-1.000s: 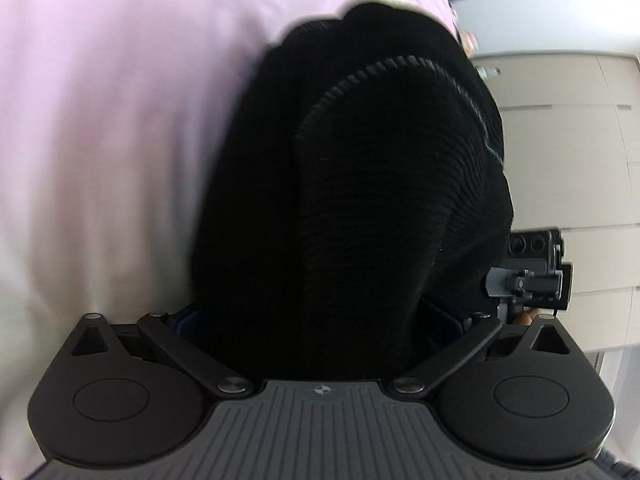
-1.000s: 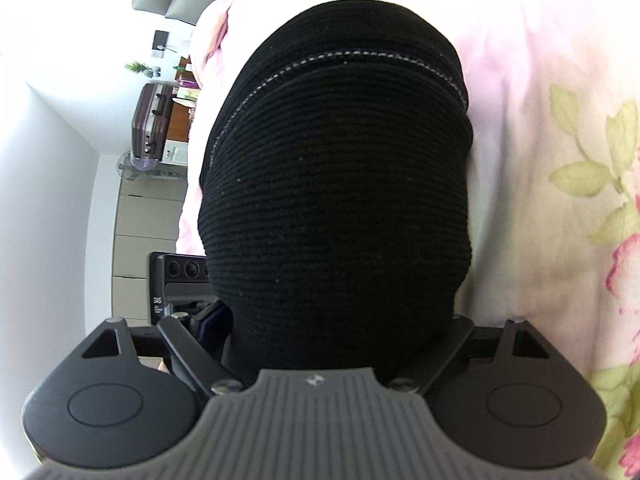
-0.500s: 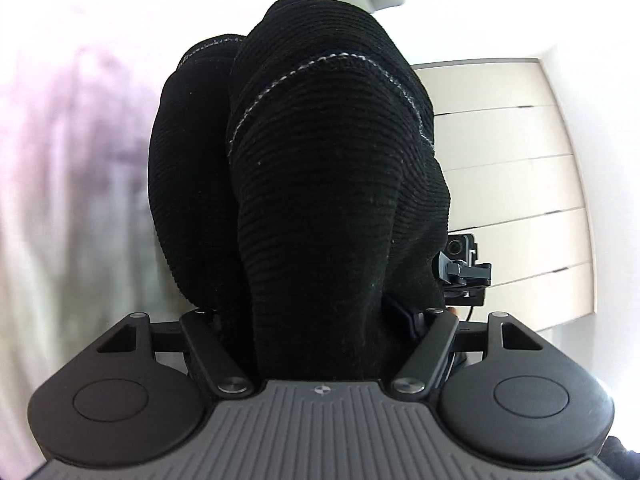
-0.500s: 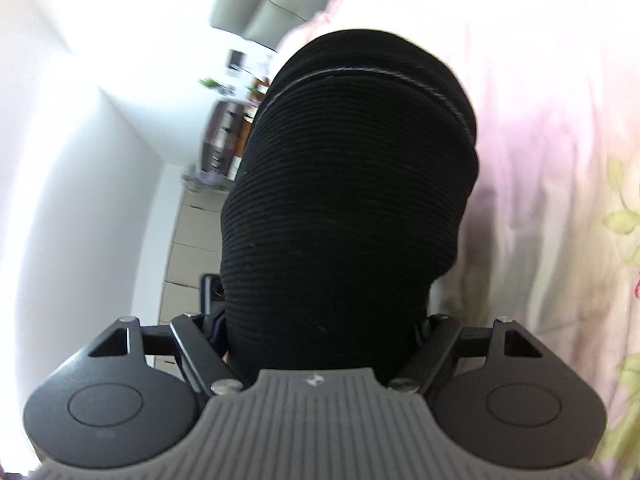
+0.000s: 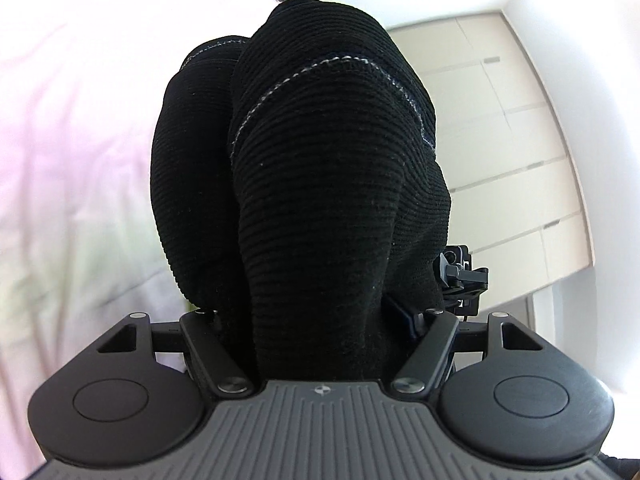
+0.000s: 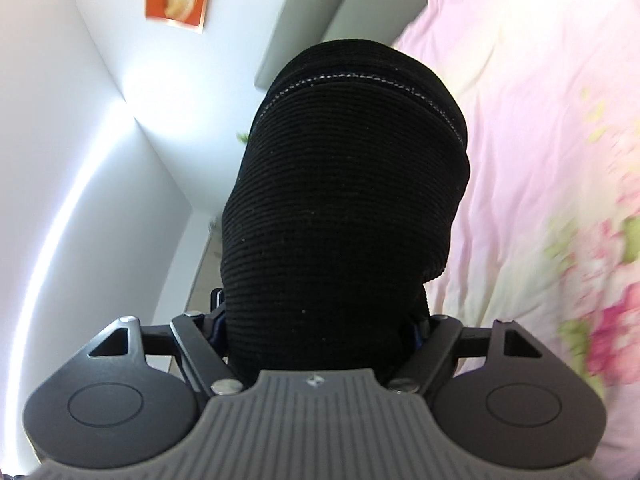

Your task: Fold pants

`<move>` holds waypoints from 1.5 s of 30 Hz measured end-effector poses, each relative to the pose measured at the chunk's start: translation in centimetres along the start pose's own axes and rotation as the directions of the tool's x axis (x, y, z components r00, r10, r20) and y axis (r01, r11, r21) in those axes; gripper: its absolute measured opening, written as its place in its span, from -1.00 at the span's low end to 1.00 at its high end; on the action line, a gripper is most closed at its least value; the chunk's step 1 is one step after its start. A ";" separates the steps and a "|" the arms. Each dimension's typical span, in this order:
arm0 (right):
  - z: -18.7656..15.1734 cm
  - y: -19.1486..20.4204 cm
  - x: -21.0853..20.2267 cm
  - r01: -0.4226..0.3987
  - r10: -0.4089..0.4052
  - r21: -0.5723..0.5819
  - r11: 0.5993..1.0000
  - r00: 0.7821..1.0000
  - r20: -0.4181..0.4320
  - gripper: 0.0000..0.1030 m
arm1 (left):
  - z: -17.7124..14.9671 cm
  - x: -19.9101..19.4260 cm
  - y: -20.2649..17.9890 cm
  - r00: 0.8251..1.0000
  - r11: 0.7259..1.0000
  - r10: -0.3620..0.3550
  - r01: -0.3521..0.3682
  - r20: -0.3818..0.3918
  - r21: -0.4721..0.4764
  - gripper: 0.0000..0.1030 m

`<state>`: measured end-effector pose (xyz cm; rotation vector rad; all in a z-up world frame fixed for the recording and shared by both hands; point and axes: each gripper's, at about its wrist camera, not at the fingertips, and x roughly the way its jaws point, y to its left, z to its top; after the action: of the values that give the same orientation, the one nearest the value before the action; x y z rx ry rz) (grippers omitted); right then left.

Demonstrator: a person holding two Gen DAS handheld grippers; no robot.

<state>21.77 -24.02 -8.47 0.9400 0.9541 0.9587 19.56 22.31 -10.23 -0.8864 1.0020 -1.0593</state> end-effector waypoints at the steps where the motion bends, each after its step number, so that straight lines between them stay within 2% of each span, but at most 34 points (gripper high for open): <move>1: 0.1 -0.3 -1.4 -0.006 0.006 0.002 1.000 1.000 0.026 0.43 | 0.6 1.1 -0.7 1.000 1.000 0.006 -0.006 -0.015 0.013 0.57; 7: 1.8 -2.9 -10.3 -0.023 0.022 0.004 1.000 0.987 0.157 0.43 | 4.2 9.2 -3.7 0.992 0.995 0.026 -0.014 -0.120 0.095 0.57; 13: 6.3 -7.2 -19.5 0.002 -0.003 0.004 1.000 0.971 0.239 0.43 | 7.6 18.7 -4.6 0.981 0.993 0.024 -0.002 -0.191 0.118 0.57; 19: 9.8 -13.5 -25.9 0.031 -0.049 0.066 0.997 0.954 0.295 0.45 | 10.3 26.0 -2.4 0.967 0.994 0.049 -0.023 -0.249 0.104 0.57; 23: 11.4 -17.9 -27.6 0.046 -0.087 0.135 0.990 0.945 0.315 0.45 | 12.2 29.4 0.7 0.955 0.996 0.078 -0.061 -0.285 0.069 0.57; 24: 11.6 -19.0 -27.8 0.050 -0.097 0.153 0.987 0.944 0.317 0.45 | 12.5 31.9 0.5 0.952 0.996 0.088 -0.074 -0.292 0.058 0.57; 26: 12.3 -21.6 -28.5 0.056 -0.116 0.191 0.980 0.941 0.318 0.45 | 13.1 34.2 1.9 0.946 0.995 0.104 -0.099 -0.307 0.032 0.57; 30: 13.0 -26.7 -29.3 0.083 -0.164 0.255 0.963 0.935 0.315 0.47 | 13.4 35.5 6.2 0.932 0.984 0.160 -0.176 -0.326 -0.022 0.59; 32: 12.2 -29.5 -29.2 0.102 -0.198 0.297 0.949 0.928 0.316 0.54 | 12.9 36.0 8.6 0.914 0.968 0.215 -0.246 -0.344 -0.048 0.64; 33: 11.6 -30.3 -28.6 0.098 -0.198 0.303 0.948 0.926 0.320 0.57 | 12.5 35.9 9.2 0.911 0.966 0.218 -0.252 -0.350 -0.052 0.66; 36: 10.0 -29.6 -27.6 0.087 -0.179 0.253 0.964 0.912 0.369 0.59 | 11.4 34.6 8.8 0.925 0.980 0.182 -0.198 -0.334 -0.012 0.67; 41: 8.6 -28.5 -28.2 0.122 -0.222 0.263 0.957 0.892 0.395 0.60 | 10.2 31.1 8.7 0.916 0.978 0.207 -0.189 -0.343 0.085 0.73; 45: 6.6 -27.7 -28.3 0.118 -0.236 0.289 0.950 0.878 0.417 0.60 | 9.1 28.9 8.5 0.928 0.982 0.184 -0.164 -0.324 0.088 0.74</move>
<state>26.36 -59.75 -26.12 1.2042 0.7597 0.4327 35.45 -2.40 -21.62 -0.5664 1.2972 -1.1003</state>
